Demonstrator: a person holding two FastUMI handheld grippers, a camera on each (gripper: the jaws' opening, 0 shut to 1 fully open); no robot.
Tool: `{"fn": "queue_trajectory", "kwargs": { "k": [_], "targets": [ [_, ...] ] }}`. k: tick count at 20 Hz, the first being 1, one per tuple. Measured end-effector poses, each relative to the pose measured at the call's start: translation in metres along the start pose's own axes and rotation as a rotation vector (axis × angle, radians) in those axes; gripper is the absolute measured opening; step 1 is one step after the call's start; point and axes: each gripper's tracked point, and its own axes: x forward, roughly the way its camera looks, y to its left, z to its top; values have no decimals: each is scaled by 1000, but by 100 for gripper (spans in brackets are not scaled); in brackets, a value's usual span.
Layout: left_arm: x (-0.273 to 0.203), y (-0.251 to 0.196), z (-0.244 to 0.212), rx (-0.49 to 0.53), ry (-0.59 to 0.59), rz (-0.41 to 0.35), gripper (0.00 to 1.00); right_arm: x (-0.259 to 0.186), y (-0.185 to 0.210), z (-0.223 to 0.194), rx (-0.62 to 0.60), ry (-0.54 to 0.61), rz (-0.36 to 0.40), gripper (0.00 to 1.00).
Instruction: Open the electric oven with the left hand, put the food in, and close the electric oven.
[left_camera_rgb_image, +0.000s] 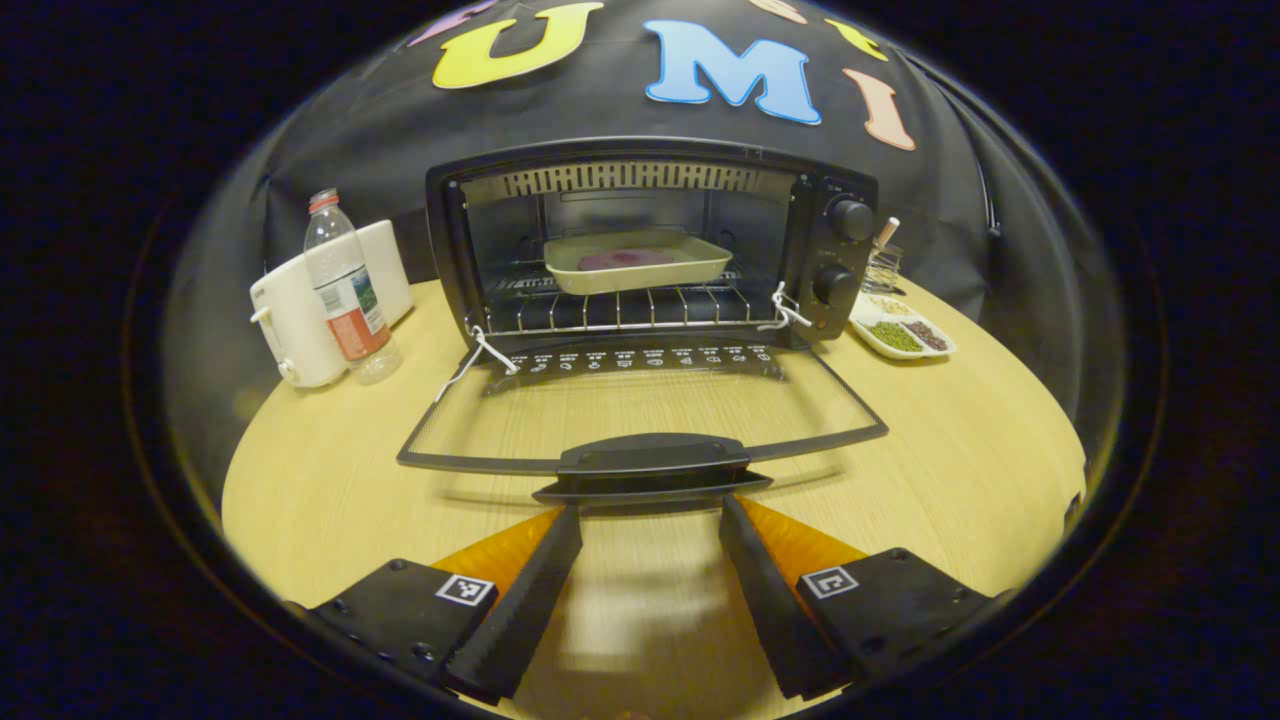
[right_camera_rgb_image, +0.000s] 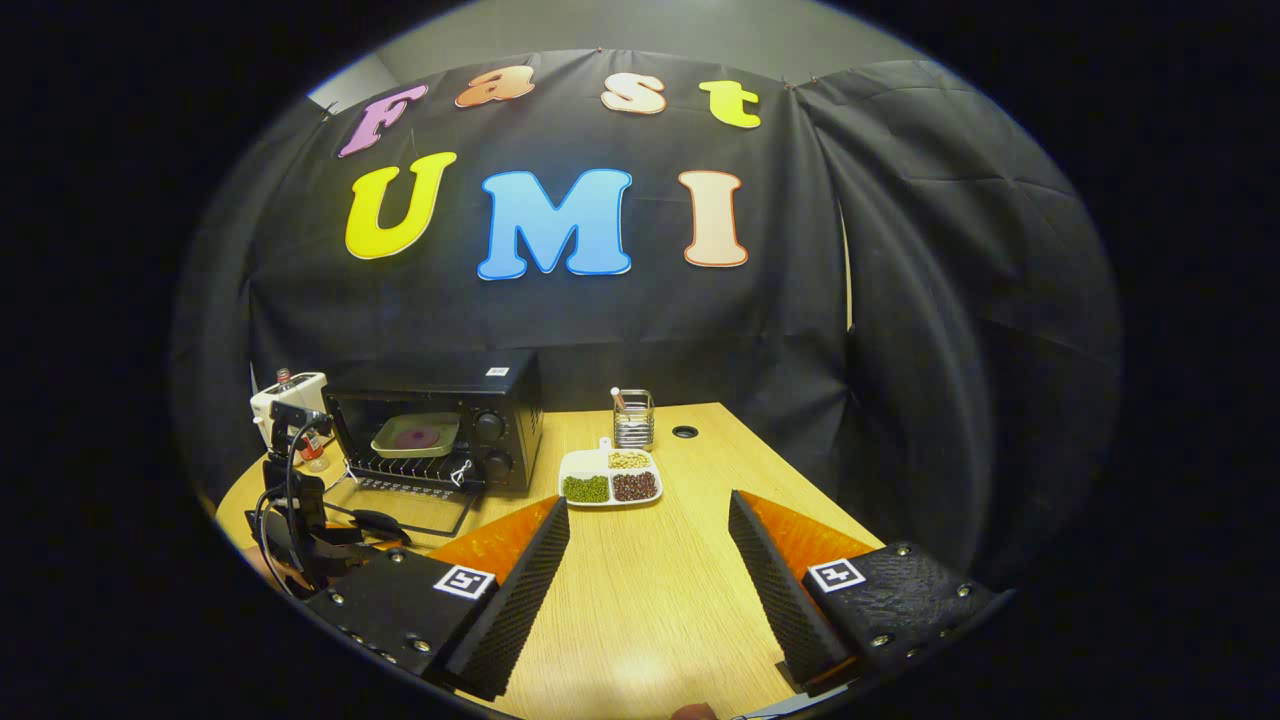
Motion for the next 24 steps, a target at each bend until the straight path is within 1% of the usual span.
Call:
{"fn": "queue_trajectory", "kwargs": {
  "k": [1,2,3,4,5,6,9,10,11,12,13,14,16,17,18,19,20,21,23,24],
  "targets": [
    [-2,0,2,-3,-9,-4,96,0,2,-1,-1,3,7,99],
    [-5,0,6,4,-21,-5,100,-1,4,1,0,-3,14,98],
    [-10,0,11,9,-38,-5,100,-2,6,1,0,-8,27,98],
    [-18,-1,21,6,-49,-3,96,-2,8,1,-2,-8,38,98],
    [-22,0,26,1,-63,0,100,-2,10,2,-7,-8,46,98],
    [-27,0,31,-5,-75,5,96,-2,13,3,-11,-10,53,99],
    [-35,-1,57,-3,-126,10,96,2,20,4,-11,-13,74,99],
    [-37,-1,67,5,-145,10,100,1,20,4,-12,-14,78,98],
    [-39,-1,74,9,-159,11,96,2,21,4,-14,-15,80,99],
    [-41,0,82,6,-172,11,96,2,22,5,-16,-15,82,98],
    [-43,0,89,1,-183,10,91,5,22,4,-17,-15,82,98],
    [-43,0,95,-5,-194,10,96,6,21,5,-16,-13,81,98],
    [-44,0,106,-4,-213,9,96,7,22,4,-6,-5,80,98],
    [-45,0,112,2,-226,10,100,9,21,4,0,-4,79,98],
    [-46,1,118,8,-236,10,96,10,21,5,4,-4,77,98],
    [-45,0,124,14,-248,11,96,9,19,6,5,-4,74,98],
    [-44,0,130,18,-257,11,96,9,18,6,4,-5,72,98],
    [-44,0,136,23,-267,12,100,10,18,6,2,-5,69,98],
    [-41,-1,146,23,-277,2,91,10,18,5,1,-2,63,98],
    [-39,-1,150,18,-278,-1,96,10,17,5,4,1,60,98]
  ]
}}
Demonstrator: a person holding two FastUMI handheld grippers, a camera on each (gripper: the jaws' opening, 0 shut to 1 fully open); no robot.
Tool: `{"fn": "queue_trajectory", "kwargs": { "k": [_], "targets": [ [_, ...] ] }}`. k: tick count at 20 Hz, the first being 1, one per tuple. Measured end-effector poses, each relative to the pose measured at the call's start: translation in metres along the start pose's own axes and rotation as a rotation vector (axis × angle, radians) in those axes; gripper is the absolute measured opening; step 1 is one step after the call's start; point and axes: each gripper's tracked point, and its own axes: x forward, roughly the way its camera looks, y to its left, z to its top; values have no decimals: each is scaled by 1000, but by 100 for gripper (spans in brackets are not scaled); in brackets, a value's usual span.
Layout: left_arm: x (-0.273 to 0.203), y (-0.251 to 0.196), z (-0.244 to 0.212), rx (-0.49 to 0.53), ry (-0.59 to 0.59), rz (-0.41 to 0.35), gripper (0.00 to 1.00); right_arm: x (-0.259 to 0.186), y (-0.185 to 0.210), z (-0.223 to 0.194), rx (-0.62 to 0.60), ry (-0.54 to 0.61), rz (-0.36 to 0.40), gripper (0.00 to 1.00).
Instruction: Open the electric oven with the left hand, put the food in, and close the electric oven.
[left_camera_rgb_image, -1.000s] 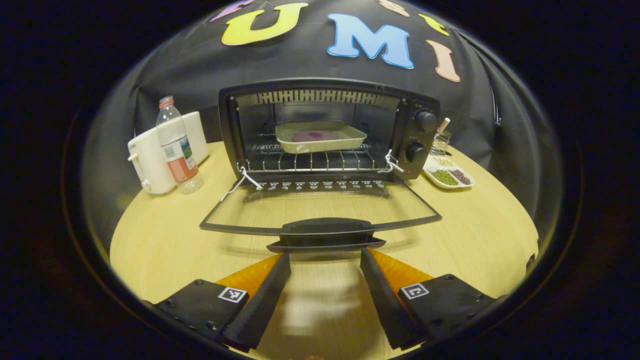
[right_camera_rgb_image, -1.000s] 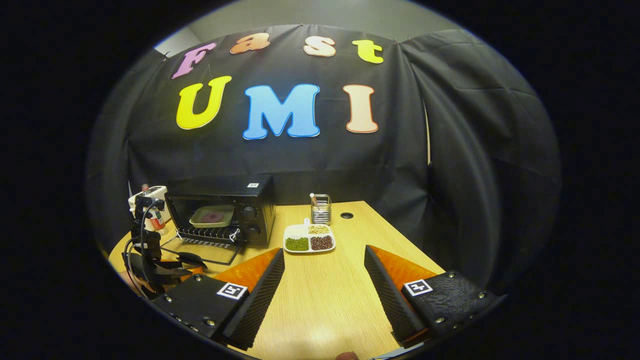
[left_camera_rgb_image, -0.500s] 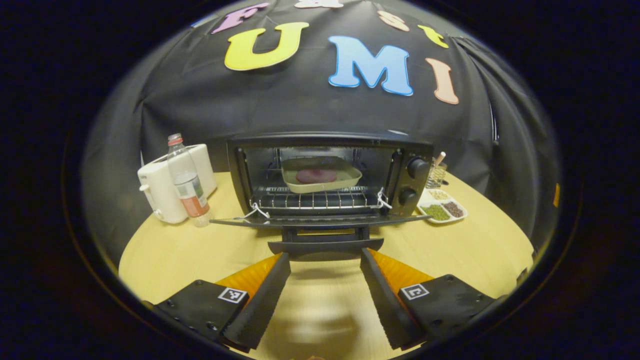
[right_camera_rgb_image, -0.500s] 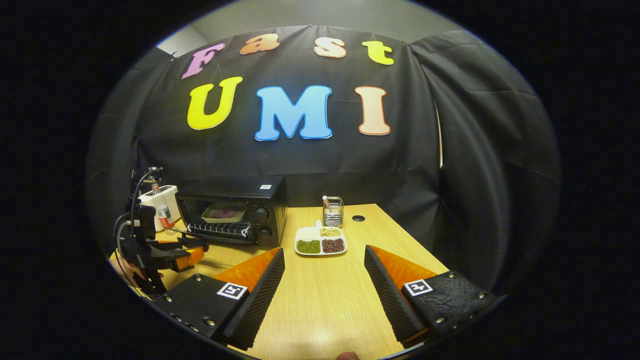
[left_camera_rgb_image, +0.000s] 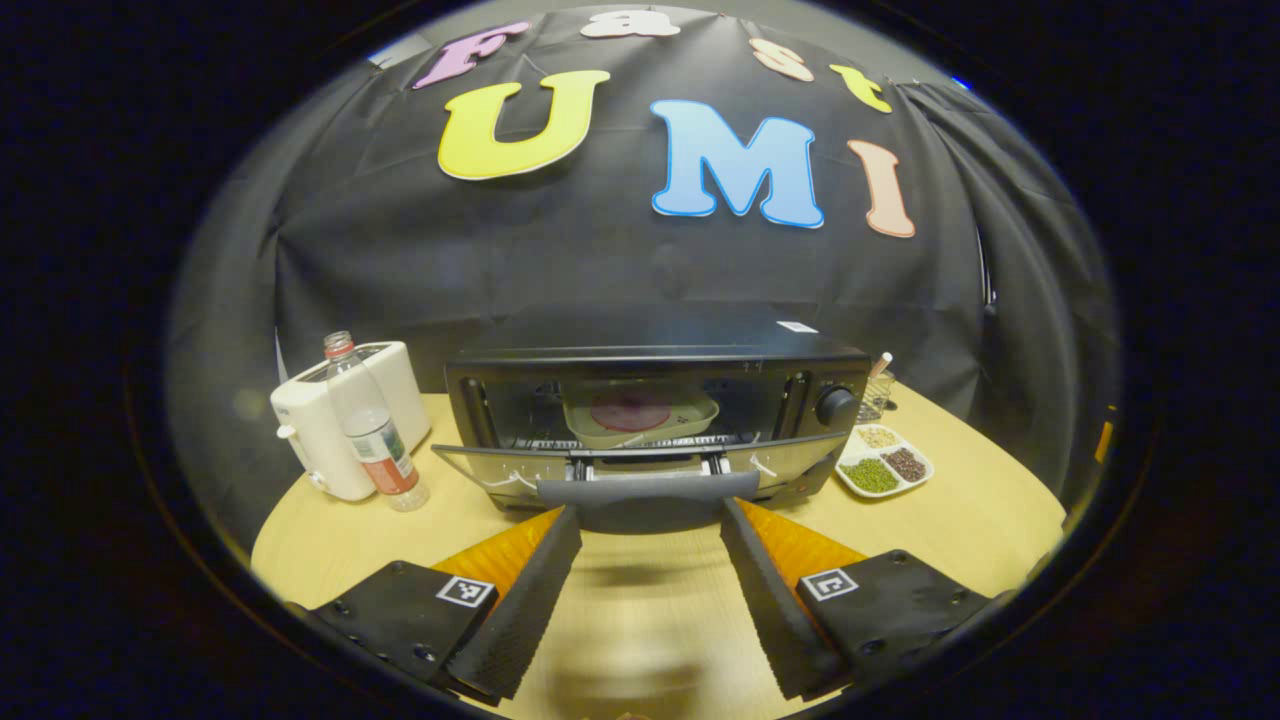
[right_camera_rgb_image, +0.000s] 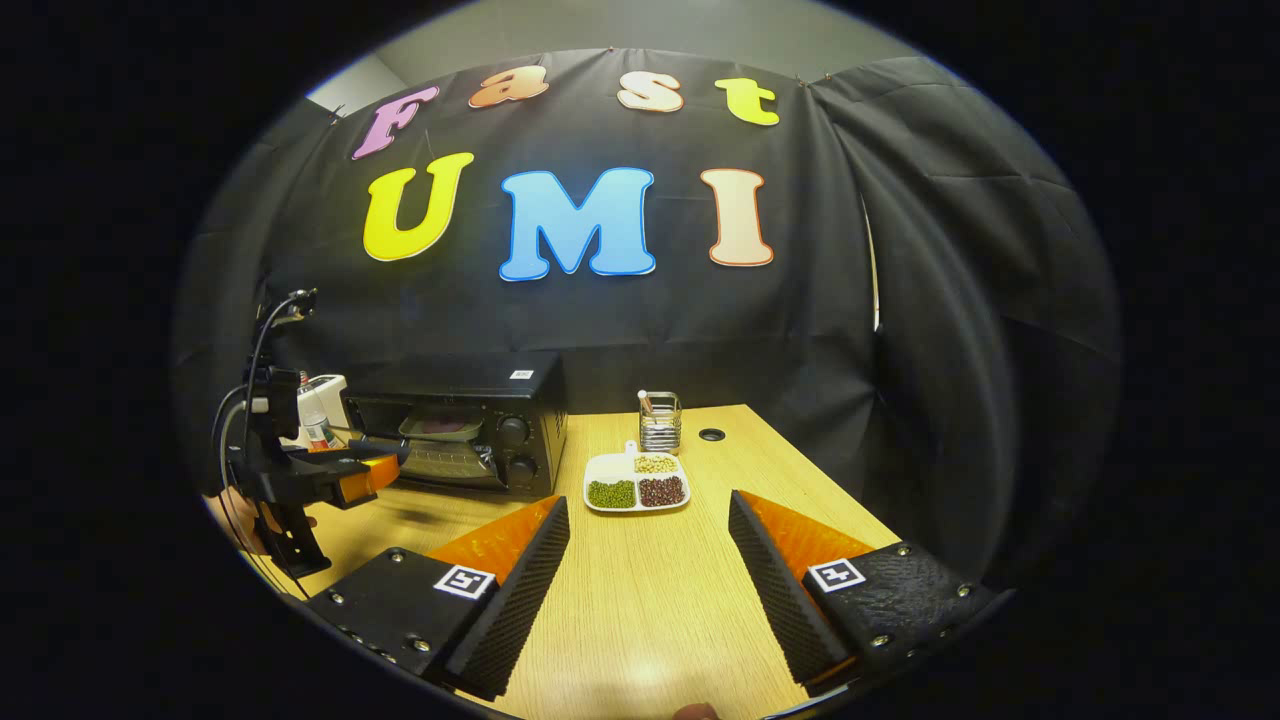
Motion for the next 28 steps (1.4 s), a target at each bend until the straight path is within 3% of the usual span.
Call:
{"fn": "queue_trajectory", "kwargs": {
  "k": [1,2,3,7,8,10,14,19,20,21,24,28],
  "targets": [
    [4,1,5,1,-9,1,100,3,-1,1,3,0,-4,98],
    [12,5,7,5,-23,7,91,4,-2,1,6,0,-8,98],
    [15,6,14,9,-36,6,96,3,-3,0,7,1,-10,98],
    [9,4,47,24,-86,-6,96,-1,-5,8,3,-17,-13,98],
    [3,1,54,26,-101,-12,100,-2,-8,15,1,-37,-14,98],
    [-22,-7,73,36,-148,-12,96,0,-16,30,3,-79,-6,98],
    [-97,-29,112,43,-275,18,98,-12,-35,66,2,-178,46,98],
    [-188,-73,128,54,-363,71,100,-44,-67,101,-81,-289,106,98],
    [-204,-80,130,50,-381,83,95,-50,-71,105,-87,-307,121,98],
    [-216,-88,132,45,-394,91,100,-58,-72,109,-93,-319,137,98],
    [-255,-106,129,40,-408,95,100,-77,-76,111,-105,-328,162,98],
    [-291,-112,131,41,-428,90,90,-97,-78,115,-76,-355,140,98]
  ]
}}
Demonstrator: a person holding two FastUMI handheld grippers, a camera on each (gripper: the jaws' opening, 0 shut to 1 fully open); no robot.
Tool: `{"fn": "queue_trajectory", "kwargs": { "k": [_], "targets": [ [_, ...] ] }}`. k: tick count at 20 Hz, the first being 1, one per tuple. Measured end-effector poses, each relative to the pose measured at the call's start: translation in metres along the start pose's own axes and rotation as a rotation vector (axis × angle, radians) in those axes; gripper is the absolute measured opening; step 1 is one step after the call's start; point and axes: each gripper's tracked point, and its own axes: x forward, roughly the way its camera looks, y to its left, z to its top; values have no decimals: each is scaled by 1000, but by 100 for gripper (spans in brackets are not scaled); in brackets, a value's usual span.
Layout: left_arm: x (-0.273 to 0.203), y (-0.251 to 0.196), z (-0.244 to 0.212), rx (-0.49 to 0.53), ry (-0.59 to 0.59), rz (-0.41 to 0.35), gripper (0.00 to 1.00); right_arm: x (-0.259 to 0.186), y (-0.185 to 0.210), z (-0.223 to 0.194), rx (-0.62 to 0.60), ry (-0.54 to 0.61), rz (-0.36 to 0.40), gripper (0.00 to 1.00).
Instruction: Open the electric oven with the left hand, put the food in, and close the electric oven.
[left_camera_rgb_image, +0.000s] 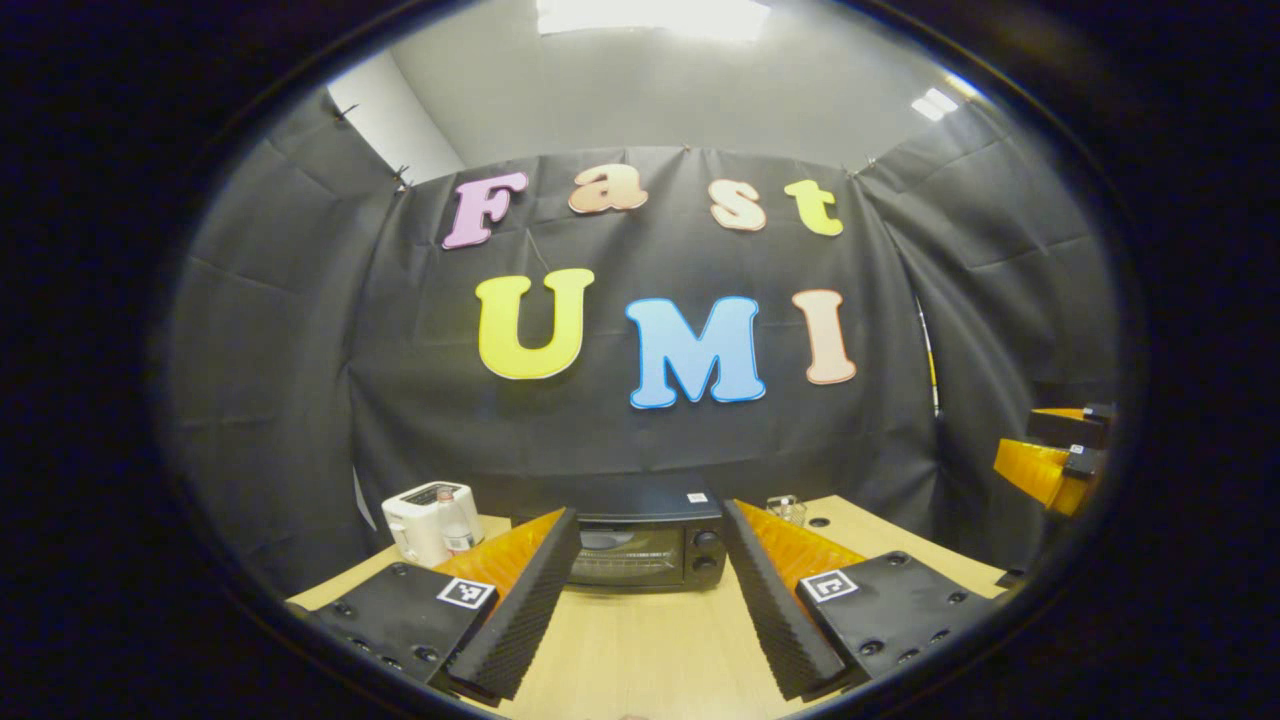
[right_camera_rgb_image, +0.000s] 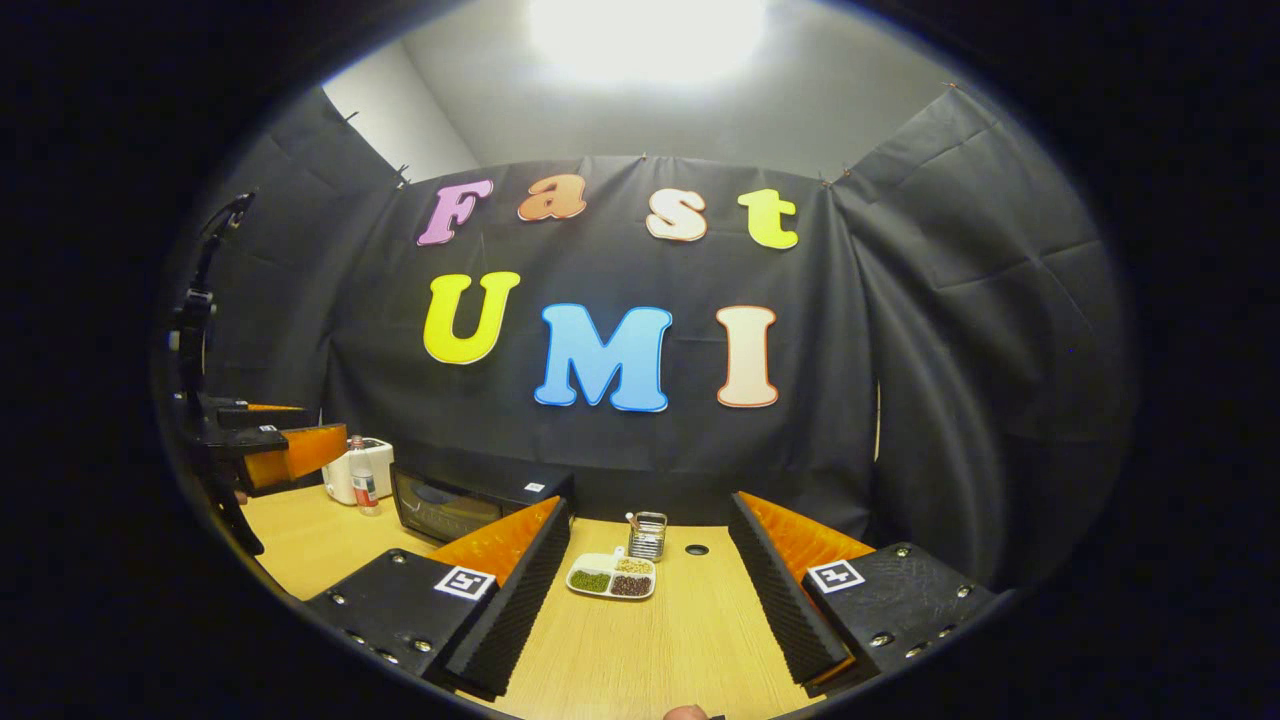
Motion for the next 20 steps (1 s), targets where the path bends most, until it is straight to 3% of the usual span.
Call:
{"fn": "queue_trajectory", "kwargs": {
  "k": [5,9,20],
  "targets": [
    [-32,16,15,26,-45,-13,90,-17,18,11,57,1,-21,98],
    [-52,43,20,23,-61,10,100,-25,37,37,33,-47,-14,98],
    [-76,96,23,-6,-70,60,100,-24,78,79,63,-112,5,98]
  ]
}}
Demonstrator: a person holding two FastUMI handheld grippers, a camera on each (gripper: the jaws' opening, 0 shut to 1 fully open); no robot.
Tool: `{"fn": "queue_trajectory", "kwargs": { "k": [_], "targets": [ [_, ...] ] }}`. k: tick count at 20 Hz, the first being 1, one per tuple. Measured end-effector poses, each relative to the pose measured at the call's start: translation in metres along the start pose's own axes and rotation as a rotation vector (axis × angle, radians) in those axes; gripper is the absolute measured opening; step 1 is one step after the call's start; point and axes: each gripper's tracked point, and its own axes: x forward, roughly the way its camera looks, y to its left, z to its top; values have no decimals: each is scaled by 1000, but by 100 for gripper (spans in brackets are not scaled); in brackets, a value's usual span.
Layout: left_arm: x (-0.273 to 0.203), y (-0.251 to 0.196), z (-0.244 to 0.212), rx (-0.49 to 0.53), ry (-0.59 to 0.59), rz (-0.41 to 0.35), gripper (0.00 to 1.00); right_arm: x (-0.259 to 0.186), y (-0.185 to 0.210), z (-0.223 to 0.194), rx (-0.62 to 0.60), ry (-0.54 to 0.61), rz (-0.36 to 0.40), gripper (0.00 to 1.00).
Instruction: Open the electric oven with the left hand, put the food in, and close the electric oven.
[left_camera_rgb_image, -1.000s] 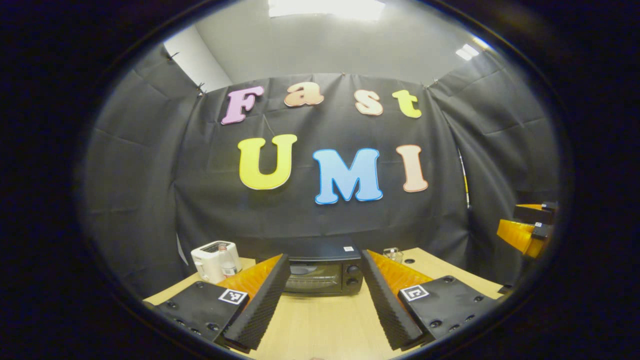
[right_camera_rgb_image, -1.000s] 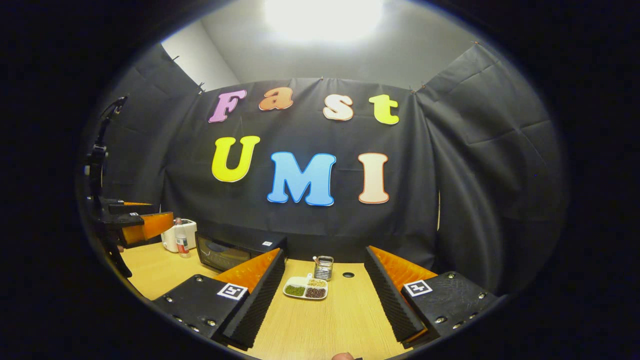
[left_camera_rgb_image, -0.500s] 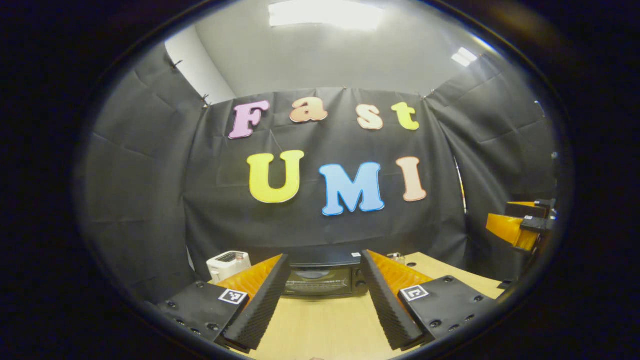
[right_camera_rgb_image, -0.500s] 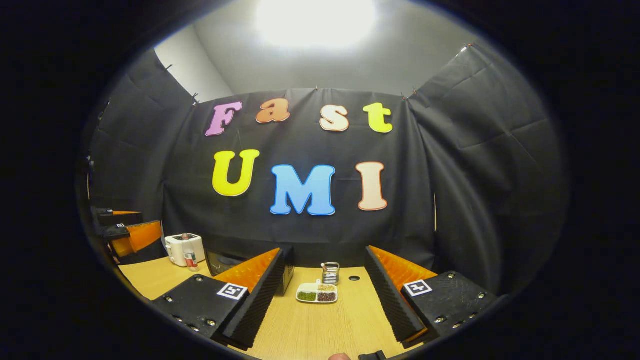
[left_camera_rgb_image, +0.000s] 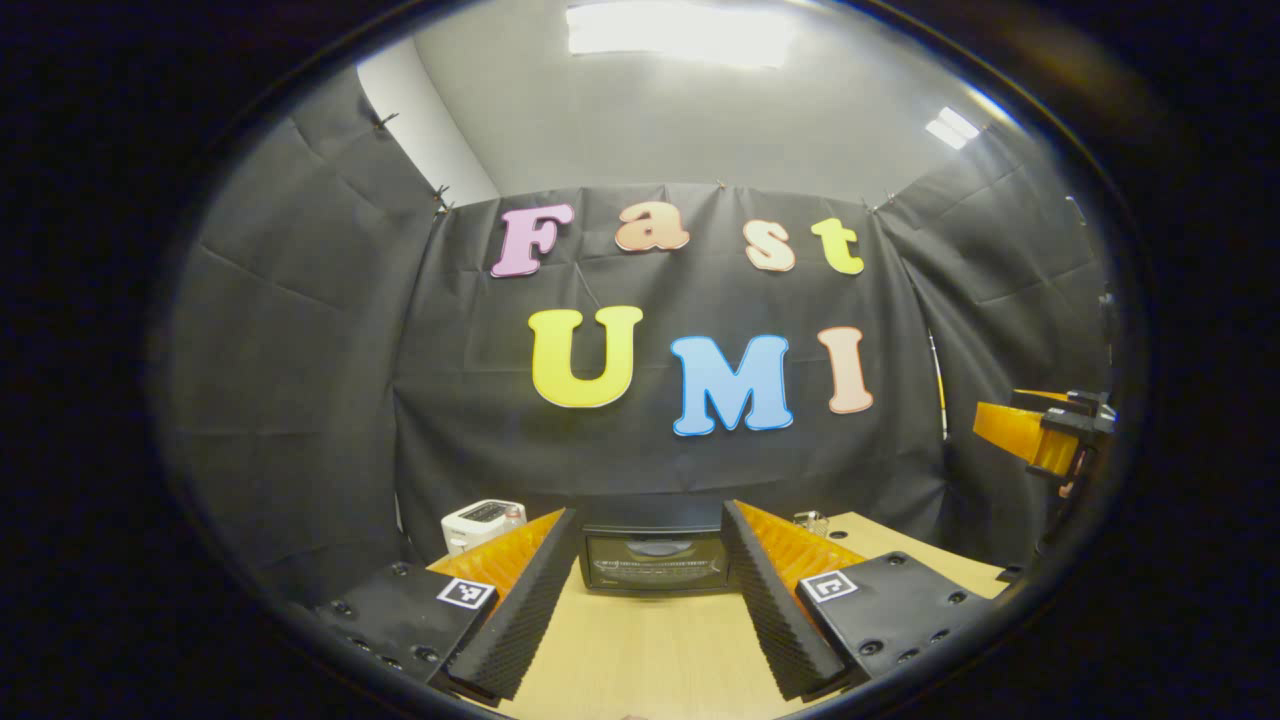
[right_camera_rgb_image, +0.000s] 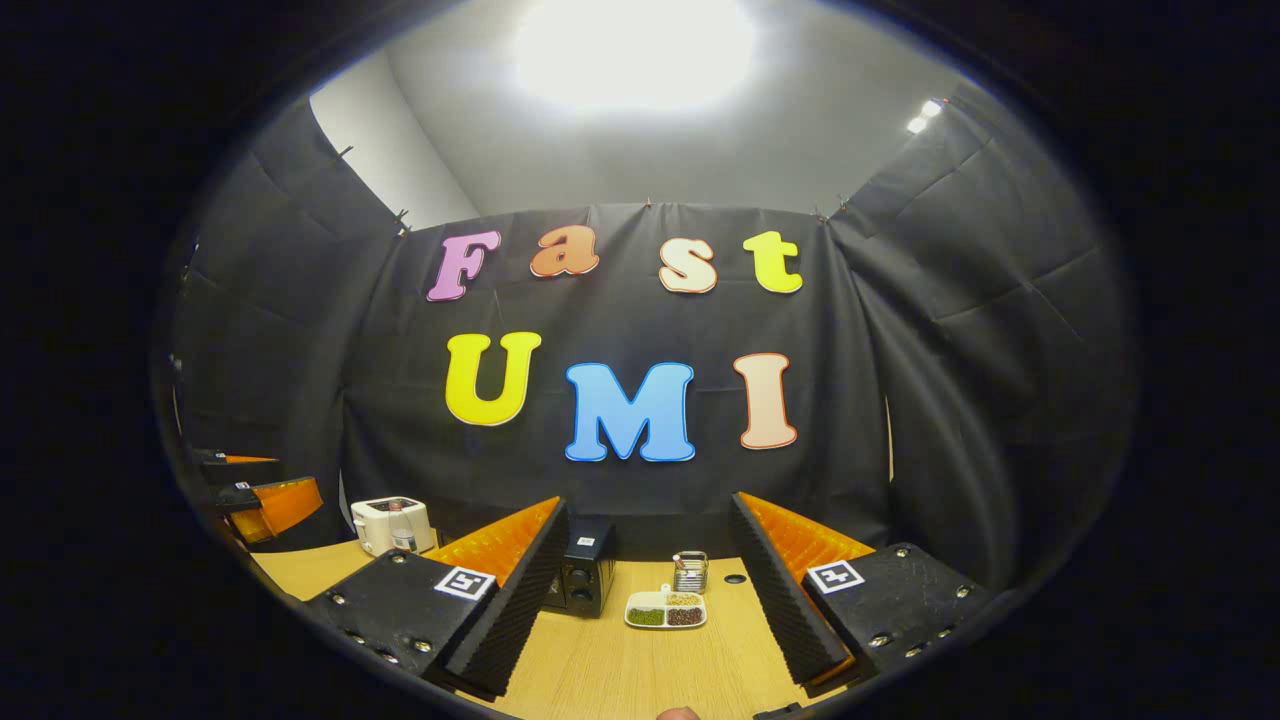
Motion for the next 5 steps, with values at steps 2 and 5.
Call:
{"fn": "queue_trajectory", "kwargs": {
  "k": [2,5],
  "targets": [
    [-5,4,3,3,-3,8,100,1,1,2,9,-1,-9,98],
    [-11,6,8,-8,-16,15,100,0,5,6,13,6,-6,98]
  ]
}}
